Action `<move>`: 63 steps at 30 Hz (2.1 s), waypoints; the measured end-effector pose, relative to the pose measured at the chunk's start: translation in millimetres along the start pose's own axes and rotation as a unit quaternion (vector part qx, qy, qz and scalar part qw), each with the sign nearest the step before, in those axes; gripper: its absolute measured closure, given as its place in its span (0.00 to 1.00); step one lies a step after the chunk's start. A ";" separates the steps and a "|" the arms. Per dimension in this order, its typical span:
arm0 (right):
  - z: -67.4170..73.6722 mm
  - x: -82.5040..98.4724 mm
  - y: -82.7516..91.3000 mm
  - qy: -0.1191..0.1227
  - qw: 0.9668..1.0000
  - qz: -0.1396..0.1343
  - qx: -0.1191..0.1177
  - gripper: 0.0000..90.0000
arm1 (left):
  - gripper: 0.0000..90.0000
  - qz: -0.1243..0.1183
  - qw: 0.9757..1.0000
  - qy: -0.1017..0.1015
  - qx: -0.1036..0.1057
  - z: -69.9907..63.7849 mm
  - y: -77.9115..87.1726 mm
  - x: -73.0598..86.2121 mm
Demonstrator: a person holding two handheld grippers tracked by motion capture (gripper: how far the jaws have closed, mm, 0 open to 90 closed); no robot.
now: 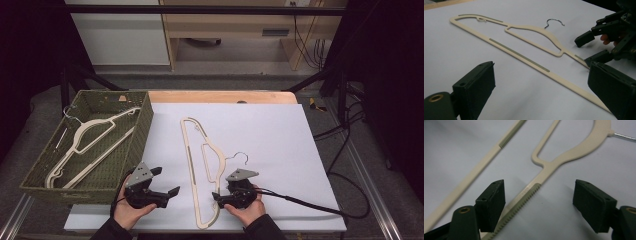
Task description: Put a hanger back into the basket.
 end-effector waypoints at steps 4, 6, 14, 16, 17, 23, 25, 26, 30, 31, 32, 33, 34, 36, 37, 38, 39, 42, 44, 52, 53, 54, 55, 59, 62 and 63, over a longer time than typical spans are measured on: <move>3.7 1.4 -1.7 0.043 0.999 0.007 0.018 0.31 | 0.08 -0.002 1.000 0.004 -0.001 0.9 0.3 0.5; 4.0 1.0 -1.7 0.042 0.999 0.009 0.022 0.33 | 0.08 -0.003 1.000 0.004 -0.001 0.7 0.6 0.5; -6.0 -2.6 10.2 0.039 0.997 0.051 0.034 0.53 | 0.08 -0.003 1.000 0.005 -0.001 1.6 1.8 0.4; -11.4 -2.9 14.4 0.029 0.997 0.058 0.039 0.62 | 0.08 -0.003 1.000 0.006 0.000 1.5 2.1 0.4; -14.5 -3.0 17.0 0.023 0.997 0.062 0.040 0.67 | 0.08 -0.003 1.000 0.006 0.000 1.4 2.2 0.4; -27.1 -3.5 24.4 -0.034 0.995 0.071 0.057 0.82 | 0.08 -0.002 1.000 0.008 0.001 1.1 1.6 1.0; -27.1 -3.2 24.1 -0.034 0.995 0.069 0.059 0.82 | 0.08 0.000 1.000 0.007 0.001 0.9 1.2 1.2; -27.1 -3.0 24.3 -0.032 0.996 0.069 0.052 0.83 | 0.08 0.000 1.000 0.008 0.002 0.8 1.0 1.4; -30.3 -2.1 24.8 -0.029 0.995 0.072 0.069 0.86 | 0.08 0.004 1.000 0.010 0.003 -0.2 -0.3 2.5; -30.2 -2.4 24.8 -0.033 0.995 0.070 0.066 0.86 | 0.08 0.004 1.000 0.009 0.004 -0.6 -0.5 2.7; -30.6 -2.6 25.0 -0.035 0.995 0.071 0.066 0.87 | 0.08 0.004 1.000 0.008 0.005 -0.9 -0.6 2.7; -29.0 -3.7 24.4 -0.051 0.995 0.066 0.060 0.87 | 0.08 0.004 1.000 0.008 0.005 -1.2 -0.6 2.7; -32.3 -3.2 25.9 -0.034 0.995 0.073 0.066 0.87 | 0.08 0.004 1.000 0.008 0.005 -1.3 -0.6 2.7; -35.9 -4.2 29.8 -0.020 0.992 0.083 0.091 0.88 | 0.08 0.004 1.000 0.008 0.005 -1.1 -0.6 2.9; -39.1 -4.0 31.7 -0.021 0.992 0.083 0.093 0.87 | 0.08 0.004 1.000 0.009 0.006 -1.1 -0.8 3.2; -42.1 -3.3 33.0 -0.027 0.992 0.081 0.089 0.87 | 0.08 0.005 1.000 0.010 0.005 -1.2 -1.0 3.5; -43.8 -2.3 33.2 -0.031 0.993 0.079 0.081 0.85 | 0.08 0.006 1.000 0.009 0.005 -1.5 -1.4 3.9; -40.9 -1.1 32.1 -0.027 0.994 0.080 0.076 0.79 | 0.09 0.008 1.000 0.008 0.006 -3.3 -2.7 4.3; -39.0 -0.5 31.6 -0.019 0.993 0.082 0.087 0.81 | 0.09 0.010 1.000 0.007 0.008 -4.1 -3.3 4.2; -41.6 -1.7 31.2 -0.044 0.991 0.081 0.099 0.89 | 0.09 0.014 1.000 0.009 0.013 -7.7 -7.1 4.4; -43.3 -1.3 32.1 -0.048 0.992 0.074 0.093 0.89 | 0.09 0.013 1.000 0.009 0.014 -8.0 -7.6 3.9; -45.0 -0.9 32.8 -0.048 0.993 0.065 0.092 0.89 | 0.09 0.013 1.000 0.009 0.014 -8.3 -8.2 3.3; -46.0 -1.5 33.3 -0.047 0.993 0.058 0.092 0.89 | 0.09 0.012 1.000 0.010 0.014 -8.8 -8.9 2.5; -48.6 -5.8 38.3 -0.026 0.995 0.049 0.088 0.89 | 0.09 0.010 1.000 0.009 0.014 -8.9 -12.5 -2.8; -47.1 -9.6 43.1 -0.015 0.996 0.034 0.076 0.89 | 0.09 0.010 1.000 0.004 0.014 -9.5 -17.9 -9.2; -46.2 -11.1 44.4 -0.014 0.997 0.031 0.073 0.89 | 0.09 0.009 1.000 0.001 0.013 -9.5 -19.9 -12.0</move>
Point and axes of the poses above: each handheld gripper's, and its own axes: y roughly backward along the jaws, x roughly out of its underside, z roughly to its left, the point moved 3 cm from there along -y, roughly forward along the jaws, and after that the axes turned 14 degrees about -z, right-handed, at the moved point
